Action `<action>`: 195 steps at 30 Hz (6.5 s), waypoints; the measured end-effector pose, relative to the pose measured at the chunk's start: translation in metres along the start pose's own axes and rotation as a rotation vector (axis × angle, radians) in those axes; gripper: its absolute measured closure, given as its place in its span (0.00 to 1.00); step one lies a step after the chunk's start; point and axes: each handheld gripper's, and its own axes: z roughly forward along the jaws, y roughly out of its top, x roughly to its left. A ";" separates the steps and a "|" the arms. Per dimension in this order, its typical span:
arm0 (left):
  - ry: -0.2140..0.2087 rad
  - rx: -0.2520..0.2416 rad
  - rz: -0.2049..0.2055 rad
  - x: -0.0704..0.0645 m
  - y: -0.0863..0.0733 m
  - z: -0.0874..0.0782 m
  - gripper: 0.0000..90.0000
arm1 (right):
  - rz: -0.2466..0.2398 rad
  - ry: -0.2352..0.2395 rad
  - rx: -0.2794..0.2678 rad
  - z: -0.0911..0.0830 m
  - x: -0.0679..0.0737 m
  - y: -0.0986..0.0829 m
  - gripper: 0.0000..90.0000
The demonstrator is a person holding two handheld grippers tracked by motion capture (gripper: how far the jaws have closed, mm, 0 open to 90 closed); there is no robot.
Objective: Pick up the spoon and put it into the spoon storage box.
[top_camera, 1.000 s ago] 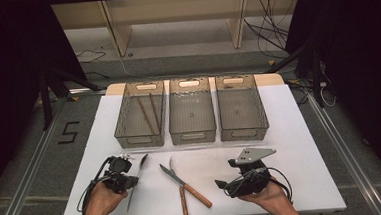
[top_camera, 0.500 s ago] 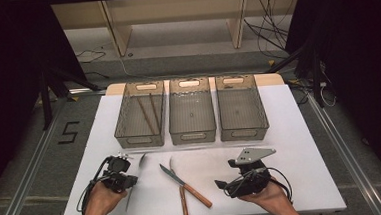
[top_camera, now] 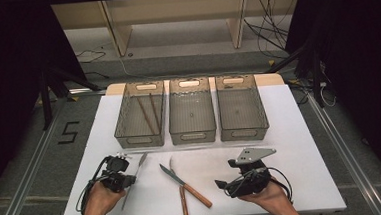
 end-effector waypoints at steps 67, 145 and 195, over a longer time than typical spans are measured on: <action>-0.239 -0.331 0.112 -0.043 0.109 -0.048 0.99 | 0.021 -0.010 -0.022 -0.008 -0.004 -0.005 0.23; -0.165 -0.351 0.052 -0.063 0.230 0.018 0.38 | 0.023 0.007 -0.028 -0.012 -0.006 -0.007 0.23; -0.297 -0.544 0.045 -0.021 0.065 -0.038 0.22 | 0.026 0.009 -0.009 0.001 0.004 -0.002 0.23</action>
